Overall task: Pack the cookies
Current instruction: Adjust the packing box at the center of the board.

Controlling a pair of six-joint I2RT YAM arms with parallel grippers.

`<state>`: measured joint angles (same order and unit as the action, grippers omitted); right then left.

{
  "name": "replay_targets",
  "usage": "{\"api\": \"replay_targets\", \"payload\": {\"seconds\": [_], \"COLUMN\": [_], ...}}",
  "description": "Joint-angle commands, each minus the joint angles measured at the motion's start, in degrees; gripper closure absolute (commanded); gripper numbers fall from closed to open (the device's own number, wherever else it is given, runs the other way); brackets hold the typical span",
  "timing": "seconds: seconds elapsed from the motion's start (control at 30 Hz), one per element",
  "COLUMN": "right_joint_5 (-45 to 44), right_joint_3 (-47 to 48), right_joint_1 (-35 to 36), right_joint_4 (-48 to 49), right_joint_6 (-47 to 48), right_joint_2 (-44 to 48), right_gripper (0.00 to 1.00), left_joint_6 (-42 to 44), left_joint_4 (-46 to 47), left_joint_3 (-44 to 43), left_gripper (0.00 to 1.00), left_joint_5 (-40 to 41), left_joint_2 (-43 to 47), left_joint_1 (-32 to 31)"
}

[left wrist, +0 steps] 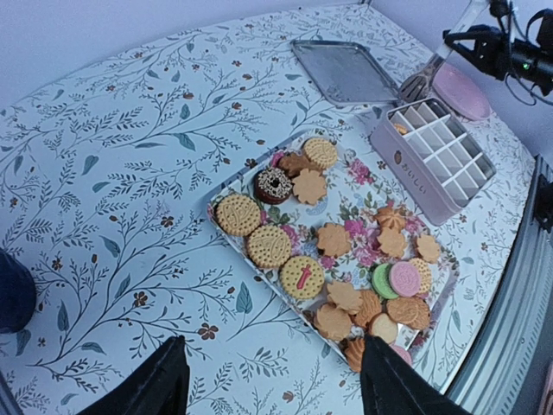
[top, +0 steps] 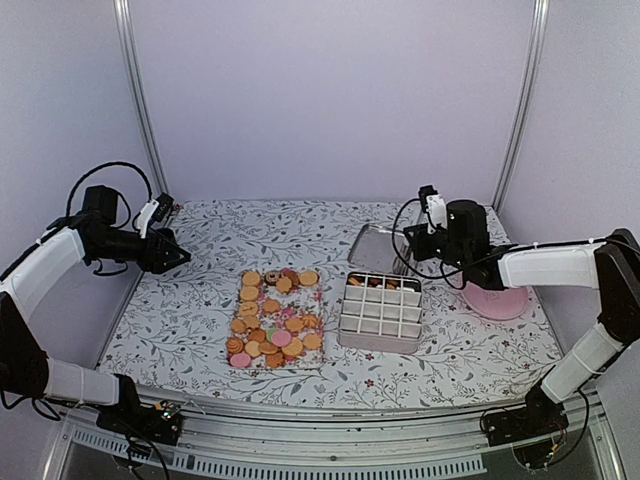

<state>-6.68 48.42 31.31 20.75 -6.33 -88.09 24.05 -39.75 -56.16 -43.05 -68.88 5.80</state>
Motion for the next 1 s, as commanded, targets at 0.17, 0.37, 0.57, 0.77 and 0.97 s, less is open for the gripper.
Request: {"api": "replay_targets", "payload": {"seconds": [0.17,0.37,0.57,0.77,0.97], "right_joint_5": [3.9,6.7,6.7,3.2,-7.2], "right_joint_3": [2.1,3.9,6.2,6.6,3.2], "right_joint_1": [5.6,9.6,11.5,11.6,11.6], "right_joint_4": [1.4,2.8,3.6,3.6,-2.7], "right_joint_6": [-3.0,-4.2,-3.3,-2.7,-3.9], "right_joint_2": [-3.2,-4.5,-5.4,-2.3,3.9], "right_gripper": [0.76,0.77,0.76,0.76,0.79], "left_joint_6": [0.3,0.2,0.3,0.4,0.5], "left_joint_4": [0.6,0.6,0.6,0.6,0.9], "left_joint_3": [0.9,0.5,1.0,1.4,1.7], "left_gripper": [0.32,0.32,0.32,0.32,0.32], "left_joint_5": [-0.7,-0.7,-0.1,0.9,0.4], "left_joint_2": [0.2,0.0,0.2,0.1,0.0], "left_joint_1": [0.5,0.5,0.5,0.5,0.5]}}
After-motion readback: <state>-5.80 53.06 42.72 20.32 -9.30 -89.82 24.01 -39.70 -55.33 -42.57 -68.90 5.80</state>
